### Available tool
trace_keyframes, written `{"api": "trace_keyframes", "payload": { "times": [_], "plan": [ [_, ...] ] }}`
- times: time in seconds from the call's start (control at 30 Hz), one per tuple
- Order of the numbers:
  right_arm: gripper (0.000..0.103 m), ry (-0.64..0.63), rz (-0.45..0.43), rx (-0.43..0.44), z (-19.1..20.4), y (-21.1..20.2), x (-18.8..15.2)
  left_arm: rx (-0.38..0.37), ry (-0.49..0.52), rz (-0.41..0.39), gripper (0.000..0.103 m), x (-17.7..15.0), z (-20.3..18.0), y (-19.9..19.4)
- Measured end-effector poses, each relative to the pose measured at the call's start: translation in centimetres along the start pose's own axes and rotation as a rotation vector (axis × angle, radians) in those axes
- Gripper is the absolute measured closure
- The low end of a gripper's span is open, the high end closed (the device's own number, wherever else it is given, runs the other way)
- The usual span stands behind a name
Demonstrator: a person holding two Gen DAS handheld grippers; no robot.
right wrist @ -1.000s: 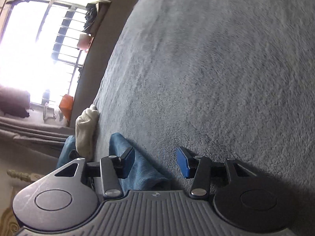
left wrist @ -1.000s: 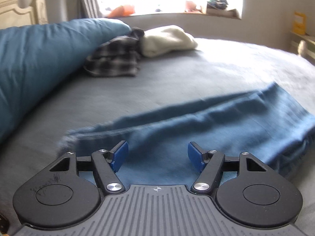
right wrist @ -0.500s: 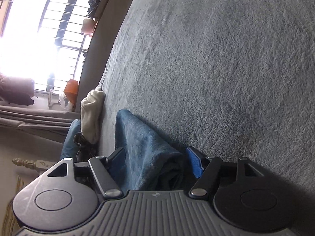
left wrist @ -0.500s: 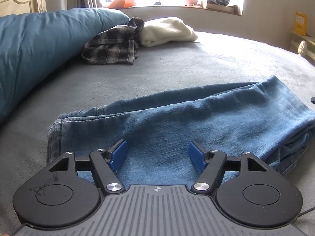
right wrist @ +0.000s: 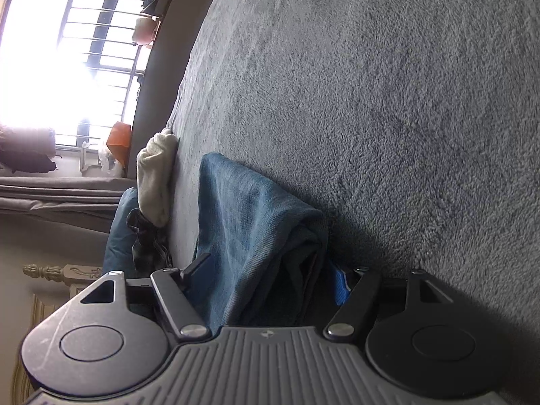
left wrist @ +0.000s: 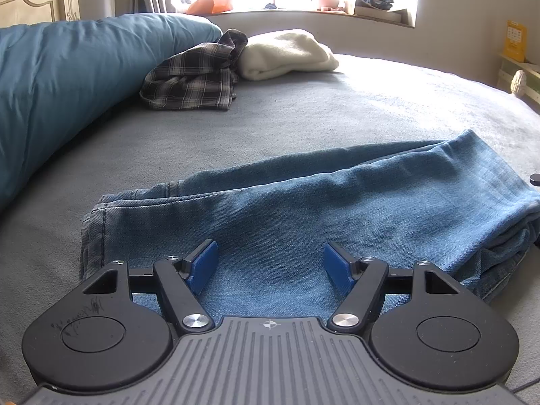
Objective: Fold clothes
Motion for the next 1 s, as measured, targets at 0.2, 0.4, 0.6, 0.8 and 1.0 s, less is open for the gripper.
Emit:
{"api": "trace_keyframes", "payload": {
  "times": [0.2, 0.4, 0.6, 0.8, 1.0],
  "plan": [
    [0.032, 0.058, 0.041, 0.007, -0.4, 0.0, -1.1, 0.001, 0.0, -0.002, 0.033, -0.1, 0.0, 0.1],
    [0.032, 0.09, 0.078, 0.03, -0.5, 0.6, -2.0, 0.0, -0.001, -0.004, 0.033, -0.1, 0.0, 0.0],
    [0.03, 0.172, 0.088, 0.079, -0.6, 1.3, -1.7, -0.002, 0.0, -0.007, 0.032, -0.2, 0.1, -0.1],
    [0.03, 0.185, 0.087, 0.093, -0.2, 2.7, -1.4, -0.005, 0.004, -0.008, 0.032, -0.2, 0.1, -0.1],
    [0.036, 0.163, 0.084, 0.103, 0.0, 3.6, -1.2, -0.008, 0.008, -0.012, 0.032, -0.3, 0.1, 0.0]
  ]
}}
Point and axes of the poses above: each gripper's, at about its wrist camera, not at the fingertips, and y roughly the way its jaws point, z to its left, x to its top, the point moved 4 cm from there along y, roughly the way its jaws point, and after that the axes turned 13 degrees about -z, right-handed, at the moved point
